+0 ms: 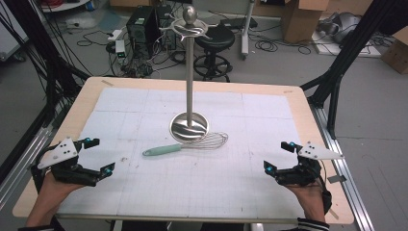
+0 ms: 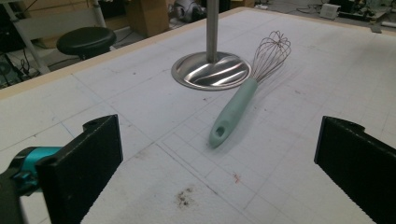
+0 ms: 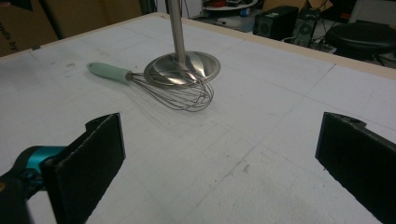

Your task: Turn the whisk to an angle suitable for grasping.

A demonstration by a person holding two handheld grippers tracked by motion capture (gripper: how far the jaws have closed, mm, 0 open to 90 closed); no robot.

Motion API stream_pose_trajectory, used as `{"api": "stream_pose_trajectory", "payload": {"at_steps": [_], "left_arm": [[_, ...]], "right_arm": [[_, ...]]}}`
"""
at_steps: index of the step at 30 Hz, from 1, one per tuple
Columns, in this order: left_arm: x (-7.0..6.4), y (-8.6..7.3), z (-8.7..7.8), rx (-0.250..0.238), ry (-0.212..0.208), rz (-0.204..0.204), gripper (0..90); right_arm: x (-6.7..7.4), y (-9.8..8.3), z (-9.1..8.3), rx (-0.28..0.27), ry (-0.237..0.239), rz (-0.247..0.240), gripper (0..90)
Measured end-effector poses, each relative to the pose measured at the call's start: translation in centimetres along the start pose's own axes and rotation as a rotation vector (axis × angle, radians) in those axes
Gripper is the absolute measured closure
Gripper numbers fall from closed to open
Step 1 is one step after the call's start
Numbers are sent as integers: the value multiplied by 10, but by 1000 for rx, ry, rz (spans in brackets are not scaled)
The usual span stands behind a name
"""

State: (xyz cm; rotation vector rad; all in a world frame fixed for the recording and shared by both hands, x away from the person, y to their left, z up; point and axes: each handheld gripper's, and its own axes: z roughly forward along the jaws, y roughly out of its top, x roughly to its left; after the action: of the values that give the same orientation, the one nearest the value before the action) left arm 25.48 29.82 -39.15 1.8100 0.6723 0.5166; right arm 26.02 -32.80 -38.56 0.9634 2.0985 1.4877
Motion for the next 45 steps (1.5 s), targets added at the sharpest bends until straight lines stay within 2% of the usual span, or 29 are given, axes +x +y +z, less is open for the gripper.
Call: {"api": "stream_pose_trajectory", "payload": {"at_steps": [13, 17, 18, 19, 20, 21, 24, 25, 26, 27, 28, 29, 30, 36, 37, 39, 40, 45], "left_arm": [[-1, -2, 5, 9, -6, 1, 17], [-2, 3, 9, -17, -57, 1, 17], [-2, 3, 9, -17, -57, 1, 16], [-2, 5, 11, -33, -93, 7, 17], [-2, 5, 11, -33, -93, 7, 17], [-2, 9, 14, -26, -107, 22, 17], [-1, 13, 18, -16, -117, 19, 17], [0, 16, 20, -7, -125, 27, 17], [0, 22, 24, 6, -125, 53, 17], [0, 22, 24, 6, -125, 53, 16], [2, 28, 29, 32, -155, 44, 17], [2, 28, 29, 32, -155, 44, 17], [2, 32, 36, 43, -192, 44, 17], [0, 42, 52, 64, -234, 82, 17], [0, 47, 57, 65, -271, 79, 17], [0, 50, 60, 67, -277, 84, 17], [1, 56, 66, 102, -271, 112, 17], [-3, 67, 80, 145, -293, 138, 17]], "right_arm": [[-2, 0, -1, 6, 1, -4, 5], [-3, 0, -1, 2, 2, -2, 4], [-3, 0, -1, 2, 2, -2, 4], [-4, -1, 0, 2, 2, 0, 5], [-4, -1, -1, 4, -1, 3, 5], [-4, -1, -1, 5, 0, 5, 5], [-5, -1, -3, -3, 0, 5, 5], [-5, -1, -3, -3, 0, 5, 5], [-5, 0, -4, -6, -2, 8, 5], [-5, 0, -5, -5, -3, 9, 4], [-5, 0, -5, -6, -2, 9, 5], [-5, 0, -4, -6, -1, 6, 5], [-5, 1, -4, -5, 0, 6, 5], [-4, 1, -2, 5, 12, 7, 5], [-3, 0, -1, 6, 14, 7, 5], [-3, 1, -1, 5, 16, 7, 5], [-3, 1, -1, 5, 17, 7, 5], [-4, 1, -1, 5, 18, 5, 5]]}}
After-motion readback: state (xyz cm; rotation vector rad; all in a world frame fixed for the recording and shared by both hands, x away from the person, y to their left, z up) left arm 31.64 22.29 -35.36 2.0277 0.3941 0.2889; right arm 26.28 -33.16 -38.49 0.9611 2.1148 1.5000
